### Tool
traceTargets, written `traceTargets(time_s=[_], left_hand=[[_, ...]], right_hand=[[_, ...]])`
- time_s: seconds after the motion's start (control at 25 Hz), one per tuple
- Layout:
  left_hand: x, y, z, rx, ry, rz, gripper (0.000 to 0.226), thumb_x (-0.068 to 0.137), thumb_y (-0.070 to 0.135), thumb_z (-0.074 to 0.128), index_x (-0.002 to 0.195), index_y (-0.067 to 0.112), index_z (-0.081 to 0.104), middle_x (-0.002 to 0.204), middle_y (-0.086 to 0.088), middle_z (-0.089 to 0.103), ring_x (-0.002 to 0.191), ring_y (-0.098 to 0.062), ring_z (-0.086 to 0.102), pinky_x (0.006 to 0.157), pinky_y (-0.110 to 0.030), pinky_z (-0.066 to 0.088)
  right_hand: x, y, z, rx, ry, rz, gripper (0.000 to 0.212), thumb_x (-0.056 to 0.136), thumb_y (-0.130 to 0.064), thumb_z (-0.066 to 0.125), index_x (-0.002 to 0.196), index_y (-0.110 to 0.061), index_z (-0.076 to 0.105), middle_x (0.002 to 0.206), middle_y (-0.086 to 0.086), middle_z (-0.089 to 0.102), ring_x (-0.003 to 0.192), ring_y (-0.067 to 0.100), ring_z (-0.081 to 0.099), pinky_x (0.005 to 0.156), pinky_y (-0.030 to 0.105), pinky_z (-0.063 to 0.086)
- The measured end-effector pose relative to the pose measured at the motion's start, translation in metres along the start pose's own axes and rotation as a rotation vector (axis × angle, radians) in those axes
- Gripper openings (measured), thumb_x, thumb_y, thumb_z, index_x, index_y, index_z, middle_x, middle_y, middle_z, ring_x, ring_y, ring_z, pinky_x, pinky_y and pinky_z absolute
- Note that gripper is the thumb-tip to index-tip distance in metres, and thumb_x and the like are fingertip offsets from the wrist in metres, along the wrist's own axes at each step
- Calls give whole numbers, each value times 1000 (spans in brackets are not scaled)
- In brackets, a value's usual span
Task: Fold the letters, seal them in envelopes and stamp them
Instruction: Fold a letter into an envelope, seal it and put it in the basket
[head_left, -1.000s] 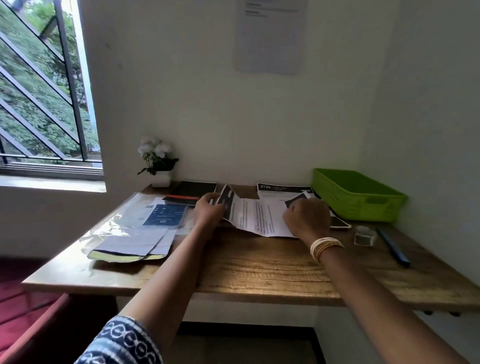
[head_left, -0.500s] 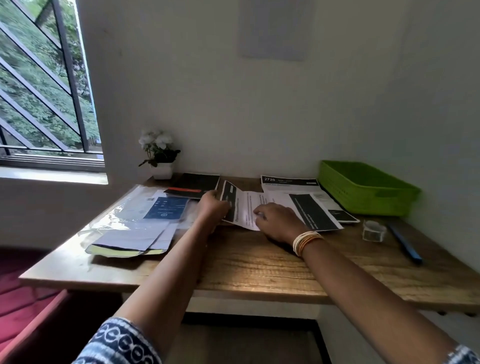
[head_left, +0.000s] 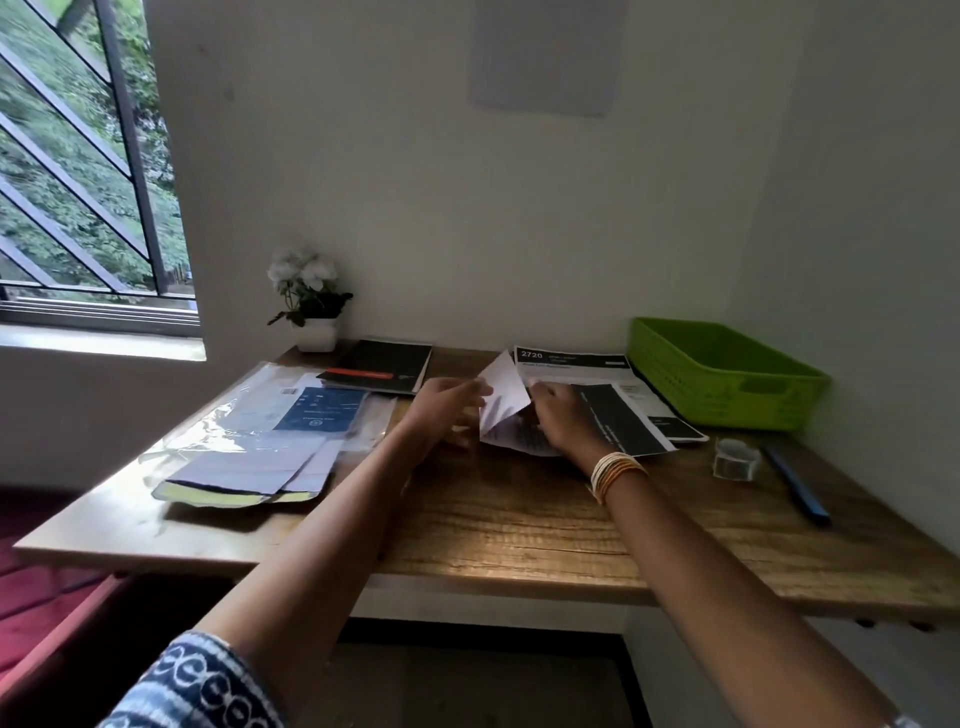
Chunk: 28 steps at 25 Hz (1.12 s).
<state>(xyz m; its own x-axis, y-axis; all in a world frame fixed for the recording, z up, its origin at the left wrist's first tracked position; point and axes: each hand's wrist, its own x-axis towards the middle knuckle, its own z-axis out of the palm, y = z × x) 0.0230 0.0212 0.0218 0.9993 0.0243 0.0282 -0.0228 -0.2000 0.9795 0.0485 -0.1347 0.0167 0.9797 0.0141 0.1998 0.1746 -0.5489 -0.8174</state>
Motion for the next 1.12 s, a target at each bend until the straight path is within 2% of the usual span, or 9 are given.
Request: traceTargets(time_s=[0.12, 0.24, 0.4, 0.6, 0.72, 0.84, 0.92, 1.04, 1.12], left_hand=[[0, -4, 0, 138, 2, 31, 29, 90, 10, 61, 119, 7, 64, 112, -12, 63, 70, -17, 61, 58, -25, 53], [-1, -5, 0, 168, 10, 53, 39, 84, 0, 65, 122, 10, 62, 111, -11, 63, 73, -13, 61, 61, -22, 55], [-6, 3, 0, -237, 19, -71, 58, 84, -6, 62, 138, 7, 44, 128, -14, 55, 99, -23, 62, 65, -27, 56], [-5, 4, 2, -288, 50, -97, 66, 83, -6, 64, 141, 8, 36, 130, -16, 52, 84, -21, 64, 64, -30, 58], [-4, 3, 2, -321, 70, -89, 66, 83, -2, 66, 141, 12, 37, 108, -10, 57, 80, -23, 66, 67, -35, 60], [-3, 2, 2, -305, 15, -16, 64, 83, 11, 69, 140, 19, 41, 120, -14, 60, 93, -27, 68, 67, -35, 60], [-4, 2, 3, -235, -38, 36, 57, 85, 20, 67, 138, 19, 44, 127, -11, 59, 102, -25, 66, 70, -34, 58], [-3, 0, 6, -118, -110, 84, 54, 89, 21, 62, 140, 14, 44, 132, -11, 57, 107, -23, 64, 86, -38, 57], [-4, 1, 7, -84, -142, 58, 49, 92, 18, 58, 138, 13, 45, 131, -11, 57, 103, -21, 64, 80, -32, 59]], right_hand=[[0, -1, -2, 95, 25, 59, 35, 100, -35, 40, 112, -10, 60, 120, 17, 60, 102, 26, 56, 84, 36, 44], [-3, -1, -2, 6, 5, 52, 42, 94, -21, 55, 134, -9, 50, 137, 12, 51, 122, 27, 51, 96, 33, 45], [-3, -2, -1, -84, -27, 45, 46, 90, -12, 58, 134, -4, 50, 131, 16, 56, 116, 28, 55, 96, 36, 50], [-10, -4, 0, -172, 22, -79, 25, 92, -19, 56, 101, -1, 70, 103, 14, 68, 96, 27, 63, 81, 35, 52], [-12, -5, 0, -185, -35, -60, 37, 95, -29, 51, 67, -9, 65, 69, 6, 58, 67, 19, 54, 60, 28, 40], [-15, -10, -1, -90, -79, -32, 49, 98, -39, 44, 60, -11, 57, 61, 6, 53, 59, 19, 49, 59, 31, 37], [-20, -16, -4, -65, -66, -32, 53, 99, -46, 38, 64, -11, 58, 64, 5, 53, 58, 15, 47, 55, 26, 32], [-23, -18, -9, 14, -70, -32, 57, 98, -44, 42, 95, 7, 66, 82, 18, 59, 62, 15, 47, 57, 24, 33], [-19, -16, -11, 9, -55, 12, 43, 94, -33, 51, 105, 5, 65, 92, 19, 62, 69, 17, 51, 58, 24, 36]])
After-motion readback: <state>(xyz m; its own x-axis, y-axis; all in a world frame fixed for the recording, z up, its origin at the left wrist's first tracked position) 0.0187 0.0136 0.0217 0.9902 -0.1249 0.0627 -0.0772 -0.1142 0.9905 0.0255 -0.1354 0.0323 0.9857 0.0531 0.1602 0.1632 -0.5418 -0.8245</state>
